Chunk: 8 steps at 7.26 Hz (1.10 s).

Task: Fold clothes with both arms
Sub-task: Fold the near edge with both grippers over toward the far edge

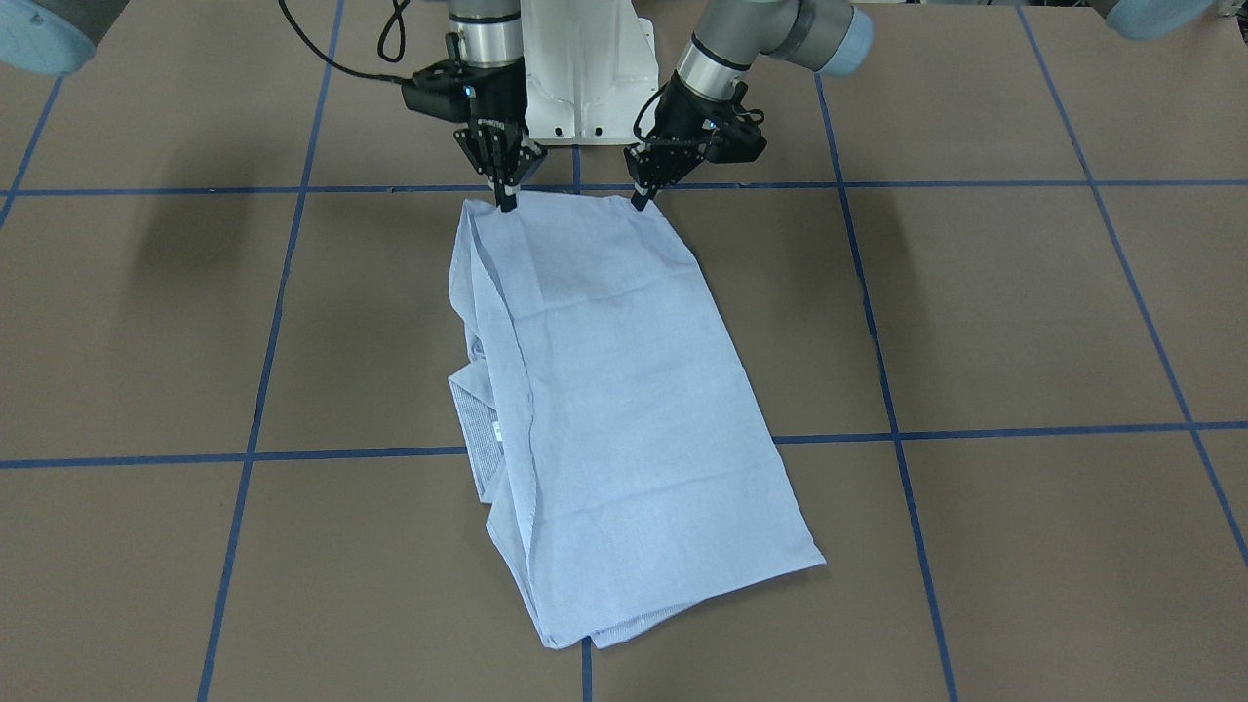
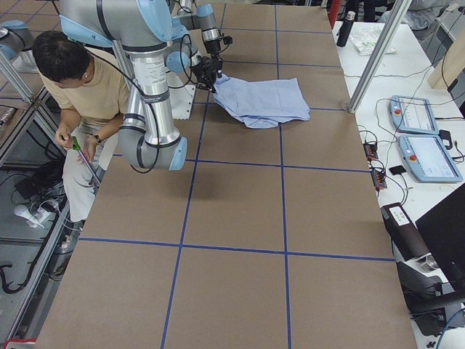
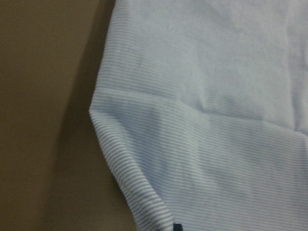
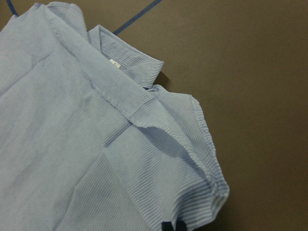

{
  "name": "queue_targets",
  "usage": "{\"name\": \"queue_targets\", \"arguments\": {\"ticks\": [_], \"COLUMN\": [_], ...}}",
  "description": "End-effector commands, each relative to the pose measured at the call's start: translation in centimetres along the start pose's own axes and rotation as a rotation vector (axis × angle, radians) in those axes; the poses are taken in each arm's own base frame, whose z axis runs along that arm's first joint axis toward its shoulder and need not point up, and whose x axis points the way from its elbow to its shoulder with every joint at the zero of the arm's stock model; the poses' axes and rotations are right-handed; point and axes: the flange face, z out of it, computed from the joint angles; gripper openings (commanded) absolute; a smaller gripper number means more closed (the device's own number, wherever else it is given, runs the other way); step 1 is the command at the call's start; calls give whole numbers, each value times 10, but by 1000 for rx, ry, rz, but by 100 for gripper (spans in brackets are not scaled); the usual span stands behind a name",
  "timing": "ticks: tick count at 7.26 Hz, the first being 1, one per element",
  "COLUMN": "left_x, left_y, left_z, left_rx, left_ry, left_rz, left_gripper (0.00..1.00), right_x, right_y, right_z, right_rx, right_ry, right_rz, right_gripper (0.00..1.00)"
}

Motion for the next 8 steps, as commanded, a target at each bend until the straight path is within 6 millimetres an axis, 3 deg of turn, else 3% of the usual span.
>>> {"name": "queue_targets", "arguments": {"ticks": [1, 2, 3, 4, 5, 6, 8], "left_x": [22, 24, 31, 43, 62, 80, 88], "left_y": [10, -4, -42, -88, -134, -174, -226], "left_z": [-59, -57, -53, -37, -18, 2, 46], "left_rx": [-73, -42, 40, 125, 194, 256, 313], "left_ry": [-54, -68, -87, -134, -165, -195, -277], "left_rz": [6, 98, 153, 177, 213, 219, 261], "left_gripper": [0, 0, 0, 0, 0, 0, 0], "right_x": [8, -4, -17, -47, -95, -119, -172], "right_y": [-5, -21, -45, -65, -76, -102, -139], "right_z": [-26, -9, -2, 2, 27, 61, 147], "right_rx": [0, 48, 91, 130, 171, 180, 245], "right_ry": [2, 15, 7, -17, -30, -36, -34], "right_rz": [-19, -28, -55, -48, -30, -23, -41], "right_gripper": [0, 0, 0, 0, 0, 0, 0]}}
